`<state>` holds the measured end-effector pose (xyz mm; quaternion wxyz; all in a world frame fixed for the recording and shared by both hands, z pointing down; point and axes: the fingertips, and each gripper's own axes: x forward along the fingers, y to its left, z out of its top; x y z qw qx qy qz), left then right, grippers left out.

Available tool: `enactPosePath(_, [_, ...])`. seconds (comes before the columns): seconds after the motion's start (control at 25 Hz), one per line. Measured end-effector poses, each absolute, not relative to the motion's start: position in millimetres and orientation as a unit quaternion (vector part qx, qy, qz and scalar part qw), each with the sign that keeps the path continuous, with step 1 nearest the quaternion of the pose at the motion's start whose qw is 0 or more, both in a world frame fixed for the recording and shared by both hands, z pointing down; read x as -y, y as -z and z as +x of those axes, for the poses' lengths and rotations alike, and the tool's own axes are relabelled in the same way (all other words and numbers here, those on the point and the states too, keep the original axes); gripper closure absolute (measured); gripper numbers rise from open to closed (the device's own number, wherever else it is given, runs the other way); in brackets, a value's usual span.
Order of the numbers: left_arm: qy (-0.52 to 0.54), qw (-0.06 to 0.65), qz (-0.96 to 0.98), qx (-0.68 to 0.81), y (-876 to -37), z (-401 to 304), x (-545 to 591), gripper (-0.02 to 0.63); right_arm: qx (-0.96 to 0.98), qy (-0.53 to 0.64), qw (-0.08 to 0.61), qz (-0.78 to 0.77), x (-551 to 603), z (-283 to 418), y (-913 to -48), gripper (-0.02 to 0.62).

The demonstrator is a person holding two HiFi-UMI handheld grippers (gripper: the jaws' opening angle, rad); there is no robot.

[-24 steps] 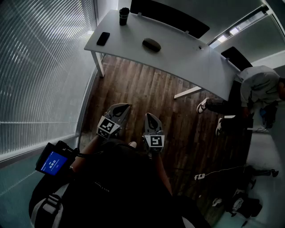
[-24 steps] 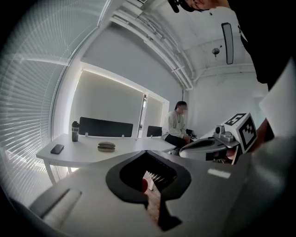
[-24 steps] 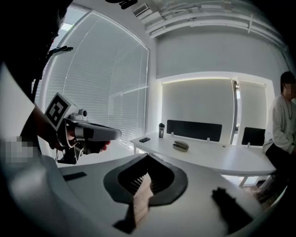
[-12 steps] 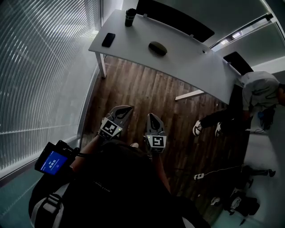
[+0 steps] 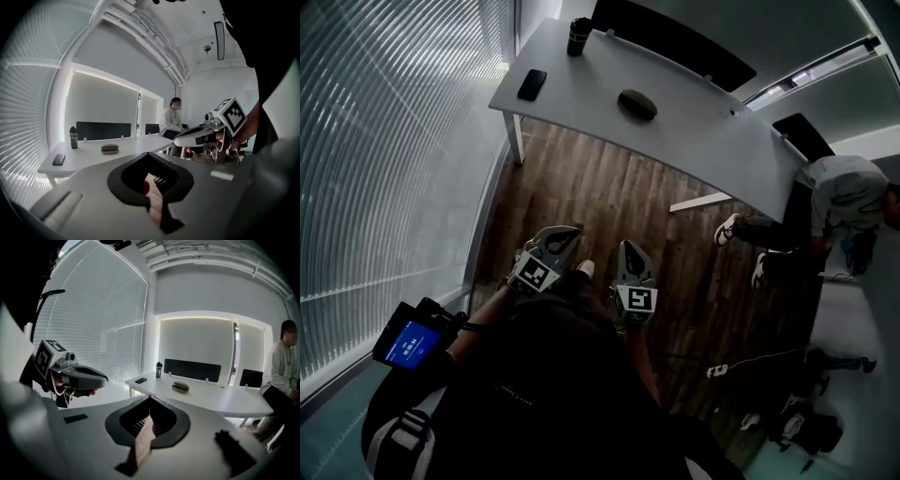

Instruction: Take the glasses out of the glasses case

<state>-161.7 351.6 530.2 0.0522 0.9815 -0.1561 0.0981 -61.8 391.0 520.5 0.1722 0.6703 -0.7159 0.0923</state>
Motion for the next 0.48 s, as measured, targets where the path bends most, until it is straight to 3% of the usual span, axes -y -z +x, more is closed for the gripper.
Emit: enactPosePath(0.48, [-0.103, 0.038, 0.977, 0.185, -526, -143, -309, 0.598, 0.734, -0.078, 0.166, 0.654, -349, -35, -525, 0.591])
